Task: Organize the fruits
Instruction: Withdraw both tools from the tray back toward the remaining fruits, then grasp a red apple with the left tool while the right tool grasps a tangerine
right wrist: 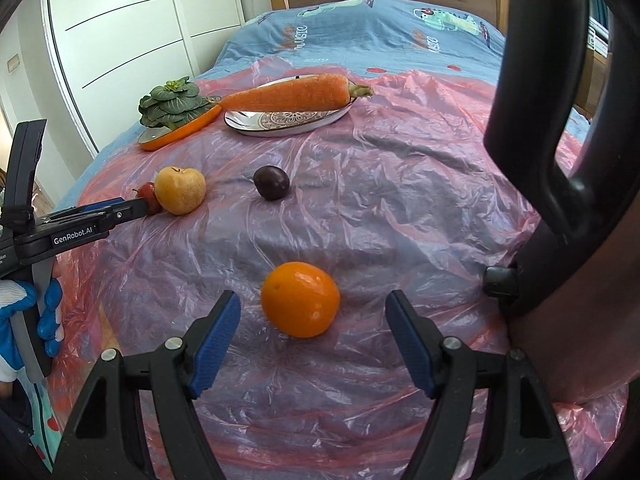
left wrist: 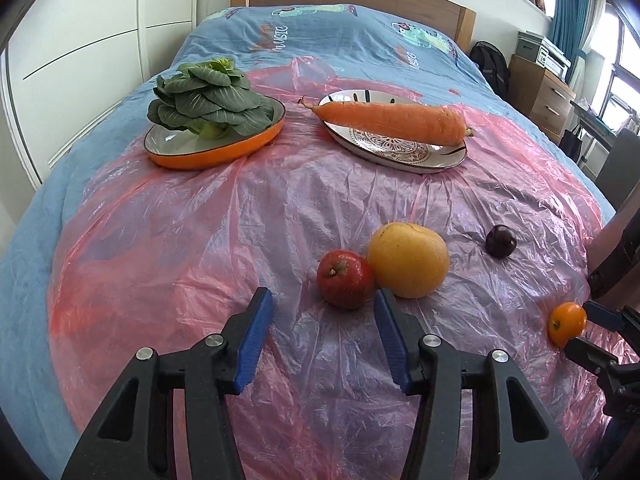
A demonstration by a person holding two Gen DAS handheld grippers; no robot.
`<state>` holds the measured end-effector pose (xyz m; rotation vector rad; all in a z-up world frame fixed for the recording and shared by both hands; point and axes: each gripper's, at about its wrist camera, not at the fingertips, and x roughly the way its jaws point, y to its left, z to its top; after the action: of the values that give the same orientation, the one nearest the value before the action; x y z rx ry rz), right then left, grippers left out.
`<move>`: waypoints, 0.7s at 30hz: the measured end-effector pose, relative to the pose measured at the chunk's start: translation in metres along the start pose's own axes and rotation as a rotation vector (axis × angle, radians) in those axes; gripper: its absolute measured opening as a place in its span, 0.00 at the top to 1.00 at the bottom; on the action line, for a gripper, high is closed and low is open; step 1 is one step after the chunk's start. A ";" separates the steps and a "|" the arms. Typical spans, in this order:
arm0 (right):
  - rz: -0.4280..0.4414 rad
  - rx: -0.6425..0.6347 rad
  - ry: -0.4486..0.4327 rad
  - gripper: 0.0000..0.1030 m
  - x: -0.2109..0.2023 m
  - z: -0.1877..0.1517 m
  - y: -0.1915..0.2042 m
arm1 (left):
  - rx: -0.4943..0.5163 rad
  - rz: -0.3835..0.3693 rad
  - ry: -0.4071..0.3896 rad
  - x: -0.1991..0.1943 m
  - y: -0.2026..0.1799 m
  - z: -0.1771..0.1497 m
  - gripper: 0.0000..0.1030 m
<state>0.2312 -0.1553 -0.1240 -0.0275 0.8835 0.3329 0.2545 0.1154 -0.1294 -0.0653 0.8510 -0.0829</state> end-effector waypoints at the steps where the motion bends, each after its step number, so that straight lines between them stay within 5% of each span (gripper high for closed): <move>1: 0.000 -0.006 0.003 0.00 0.002 0.000 0.001 | 0.002 -0.001 0.003 0.001 -0.001 0.001 0.58; 11: -0.017 -0.040 0.017 0.00 0.016 -0.002 0.007 | 0.012 -0.015 0.015 0.013 -0.006 0.008 0.73; 21: -0.022 -0.052 0.004 0.00 0.019 -0.008 0.009 | 0.000 -0.014 0.018 0.022 -0.004 0.009 0.74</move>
<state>0.2339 -0.1432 -0.1425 -0.0863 0.8781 0.3352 0.2758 0.1096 -0.1396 -0.0712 0.8688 -0.0968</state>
